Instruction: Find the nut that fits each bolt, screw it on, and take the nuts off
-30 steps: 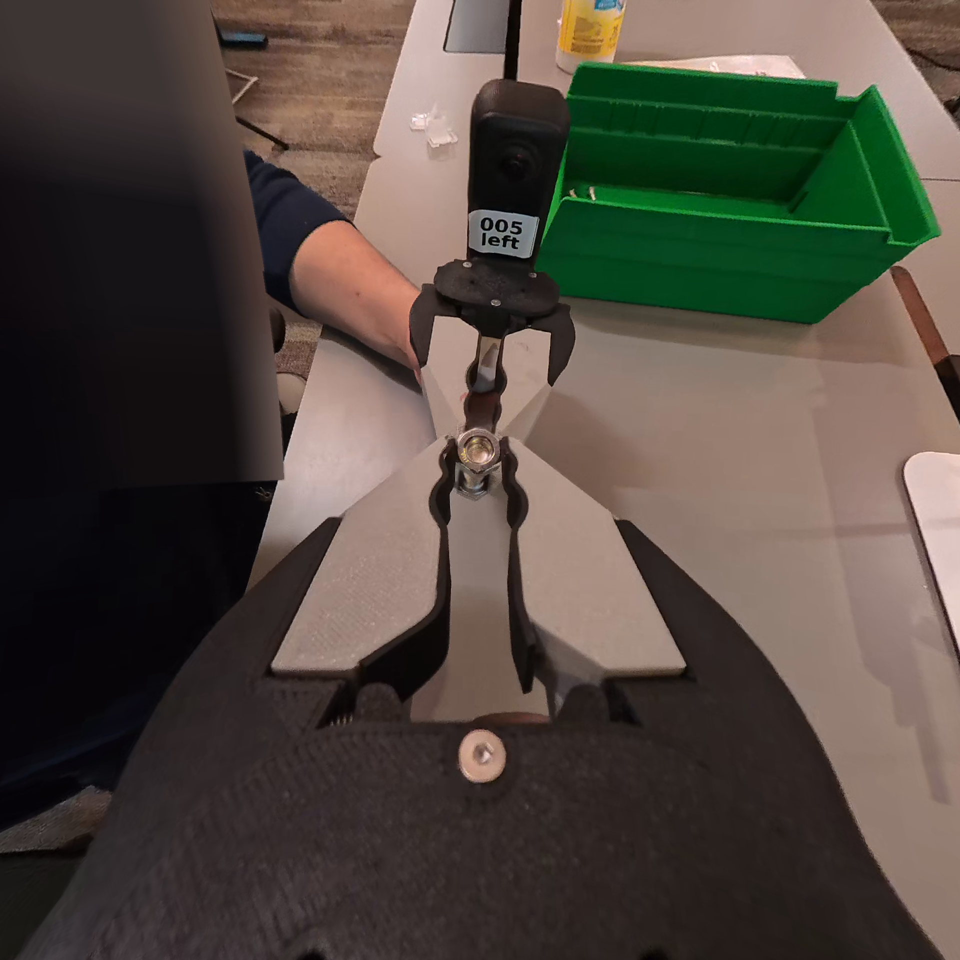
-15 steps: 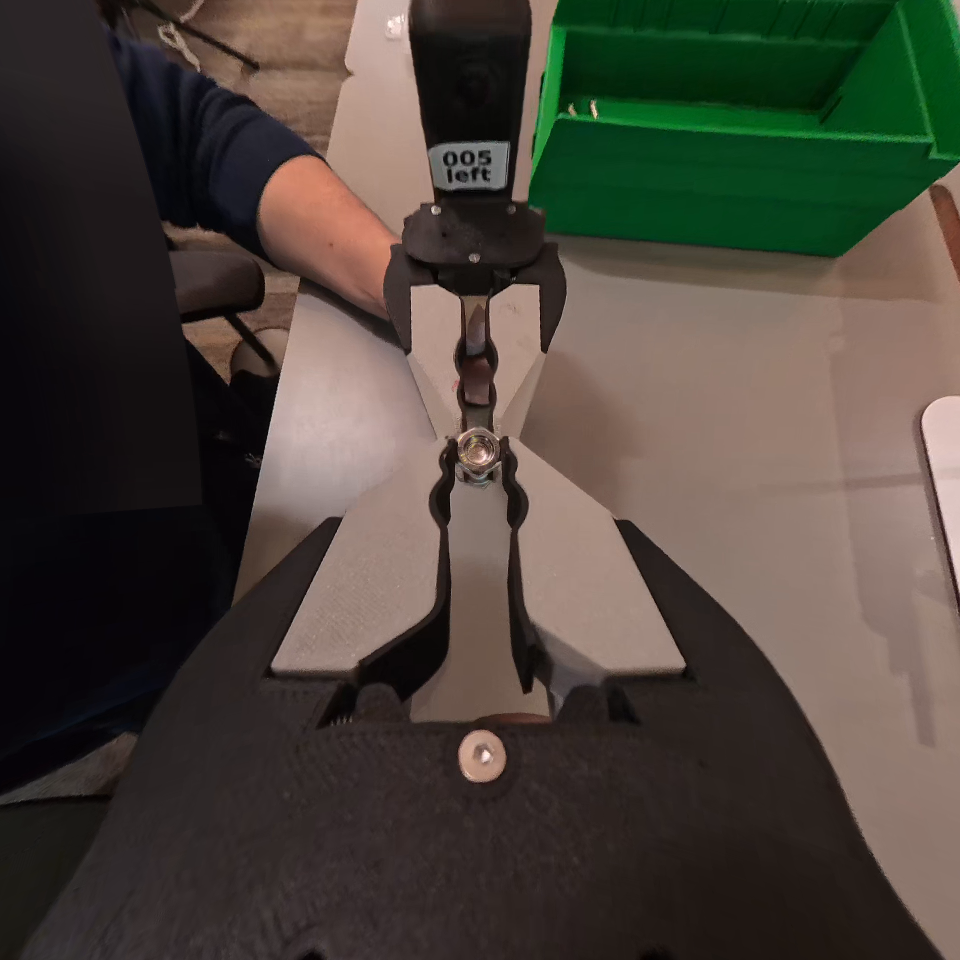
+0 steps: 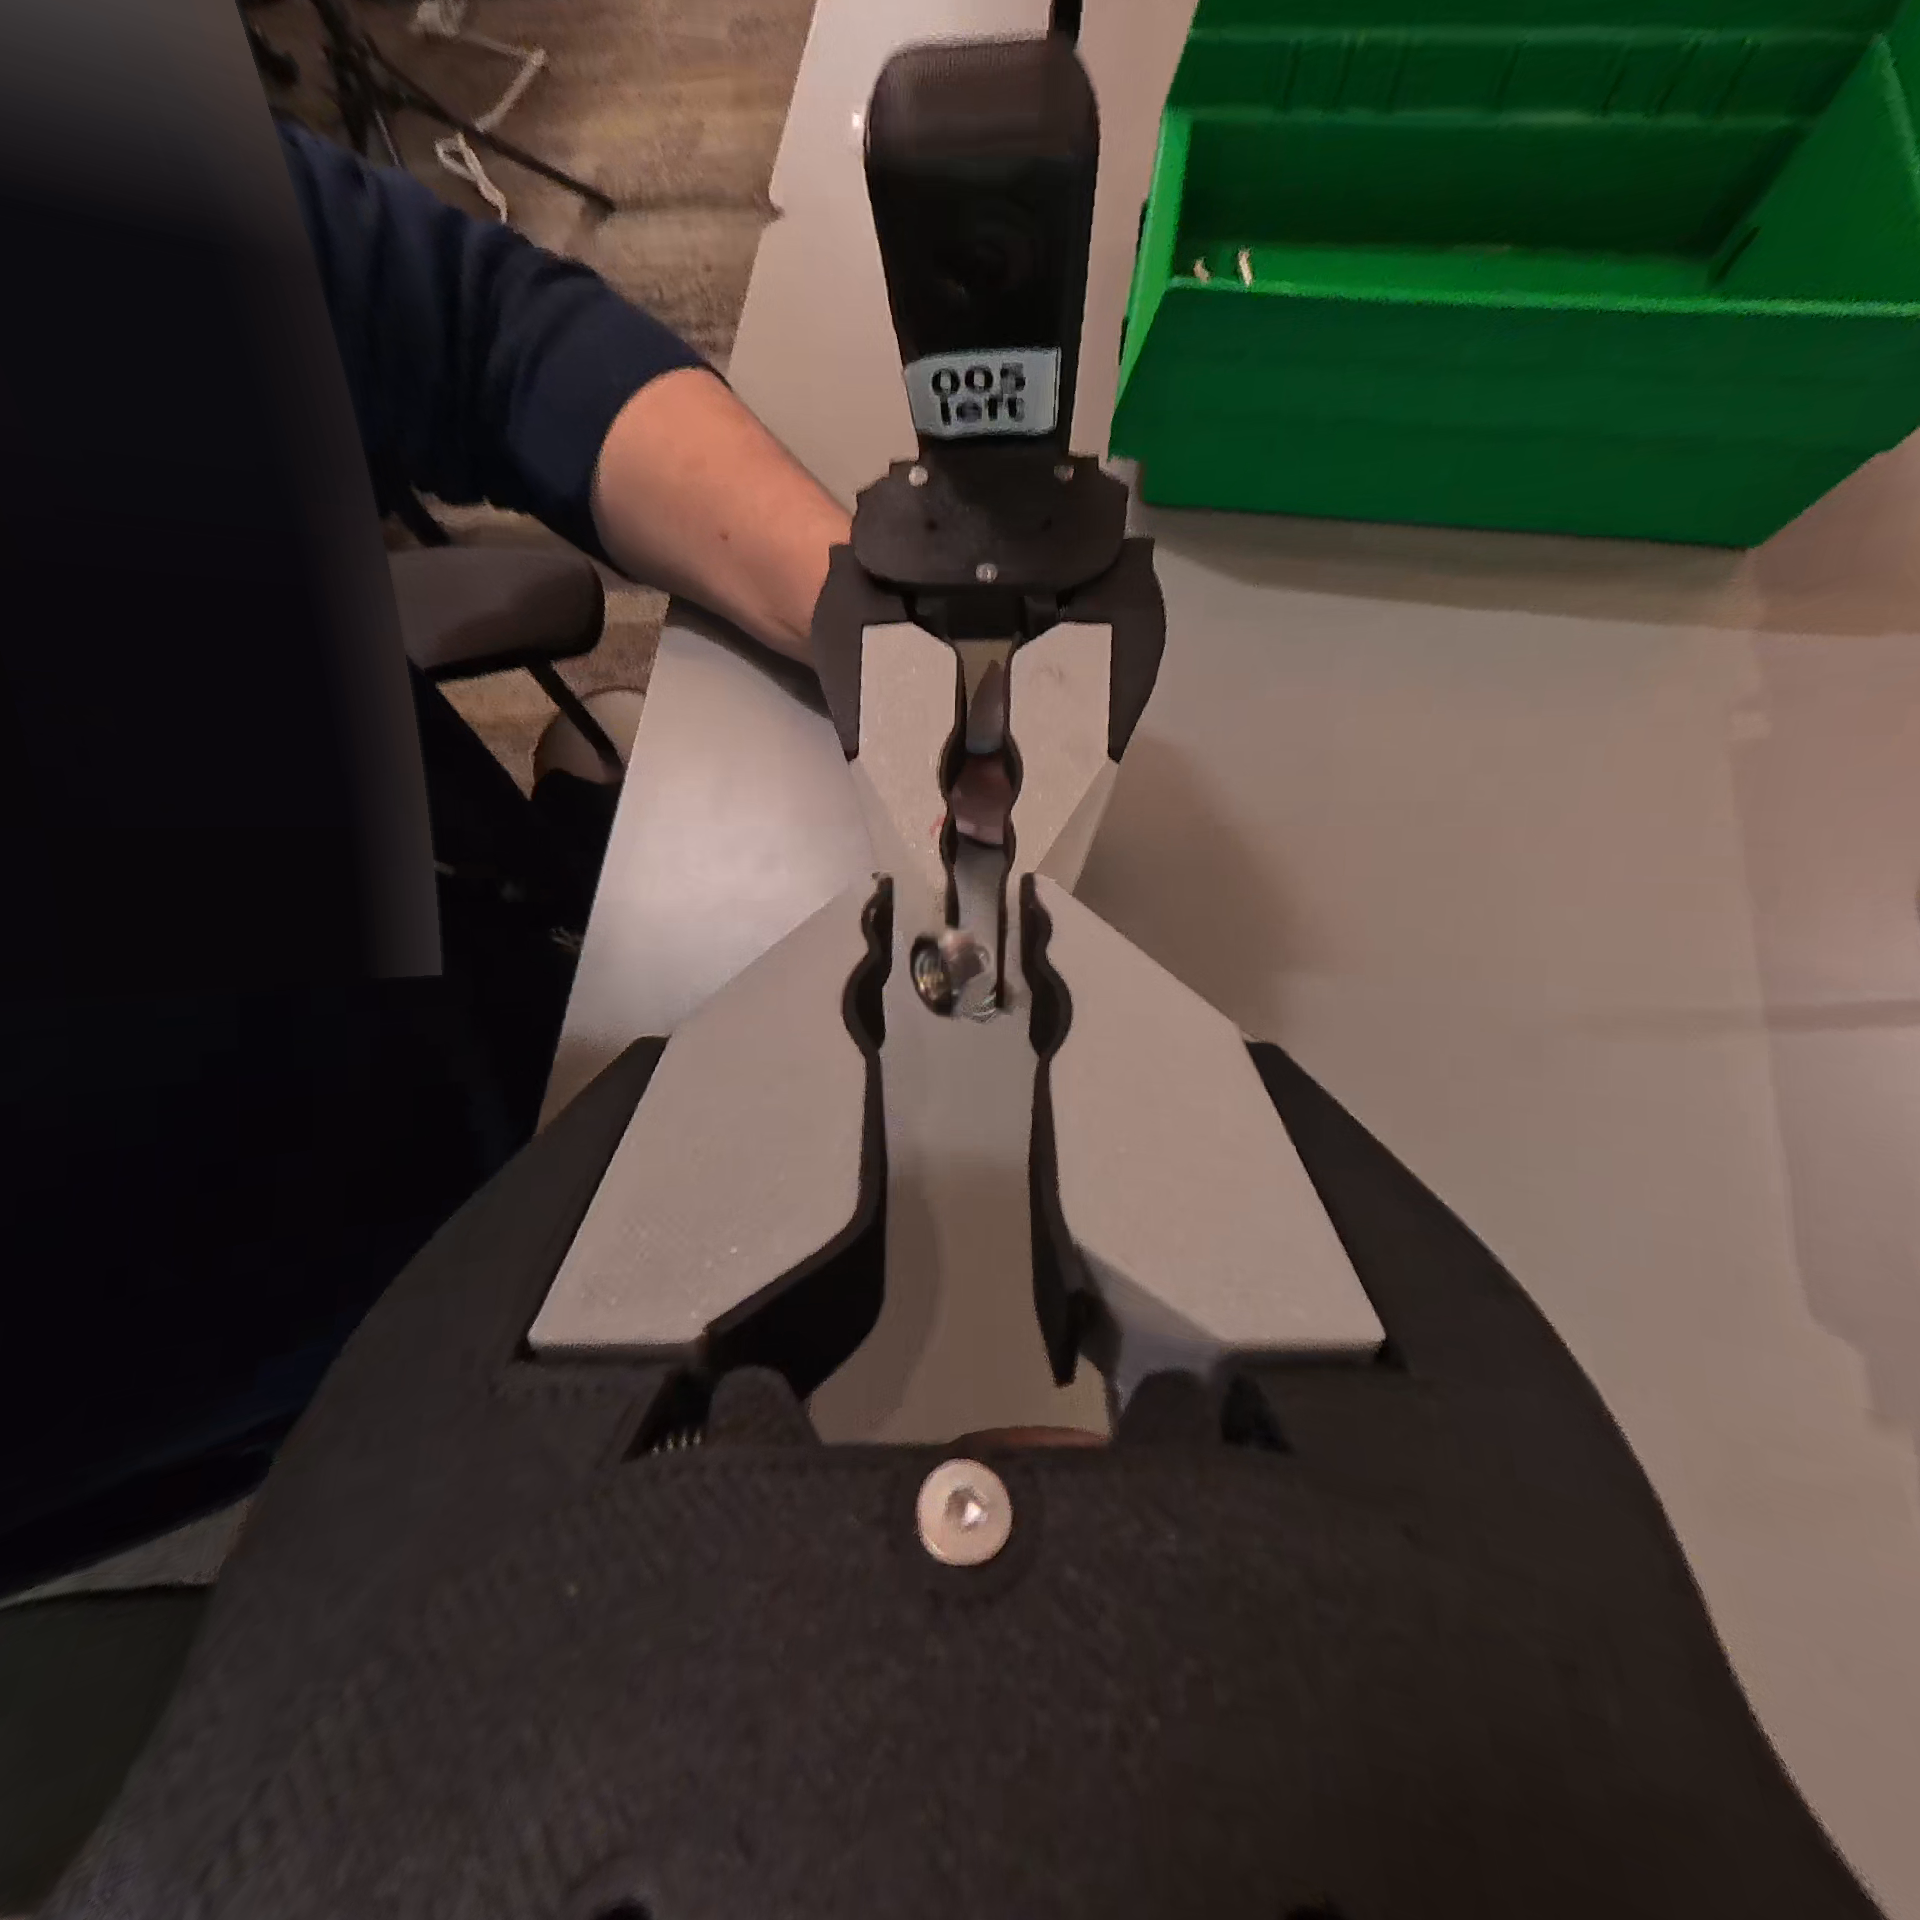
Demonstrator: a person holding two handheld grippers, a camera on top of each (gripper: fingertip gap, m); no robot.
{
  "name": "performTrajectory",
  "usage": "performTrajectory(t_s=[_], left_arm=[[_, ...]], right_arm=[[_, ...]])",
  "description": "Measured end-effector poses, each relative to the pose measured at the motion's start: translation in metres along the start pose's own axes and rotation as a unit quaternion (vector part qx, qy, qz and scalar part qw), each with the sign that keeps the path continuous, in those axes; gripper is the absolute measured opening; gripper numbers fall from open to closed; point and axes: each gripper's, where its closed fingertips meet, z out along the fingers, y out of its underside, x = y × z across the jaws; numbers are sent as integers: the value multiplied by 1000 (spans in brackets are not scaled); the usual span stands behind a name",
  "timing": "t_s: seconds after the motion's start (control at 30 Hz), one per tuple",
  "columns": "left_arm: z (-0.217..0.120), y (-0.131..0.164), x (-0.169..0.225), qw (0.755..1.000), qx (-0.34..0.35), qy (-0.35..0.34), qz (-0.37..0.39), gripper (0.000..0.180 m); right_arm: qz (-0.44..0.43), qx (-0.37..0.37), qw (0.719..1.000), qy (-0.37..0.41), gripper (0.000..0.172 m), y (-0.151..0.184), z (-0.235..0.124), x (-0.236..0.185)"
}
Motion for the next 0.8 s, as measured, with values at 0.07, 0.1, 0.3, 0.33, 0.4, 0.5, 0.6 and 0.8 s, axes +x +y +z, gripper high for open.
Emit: performTrajectory(t_s=[0.07, 0.1, 0.3, 0.33, 0.4, 0.5, 0.6, 0.8], left_arm=[[0, -2, 1, 1000, 9, 4, -6, 7], [0, -4, 2, 1000, 14, 7, -13, 7], [-10, 25, -46, 992, -66, -107, -17, 7], [-14, 27, -53, 989, -75, -126, -23, 7], [-19, 27, -62, 986, -76, -149, -21, 7], [-16, 26, -62, 986, -74, -144, -25, 7], [-12, 26, -58, 988, -70, -135, -29, 7], [-13, 25, -55, 989, -65, -128, -23, 7]], right_arm=[[-2, 22, 1000, 9, 25, -5, -3, 2], [-5, 39, 999, 12, 20, -7, -5, 2], [84, 148, 981, 95, 17, 31, -13, 17], [93, 132, 982, 99, 29, 51, -7, 2], [78, 117, 980, 140, 29, 83, 3, -24], [41, 162, 933, 319, 0, 117, -23, -3], [12, 272, 902, 334, 0, 105, -52, 5], [12, 267, 917, 295, 10, 102, -50, 11]])
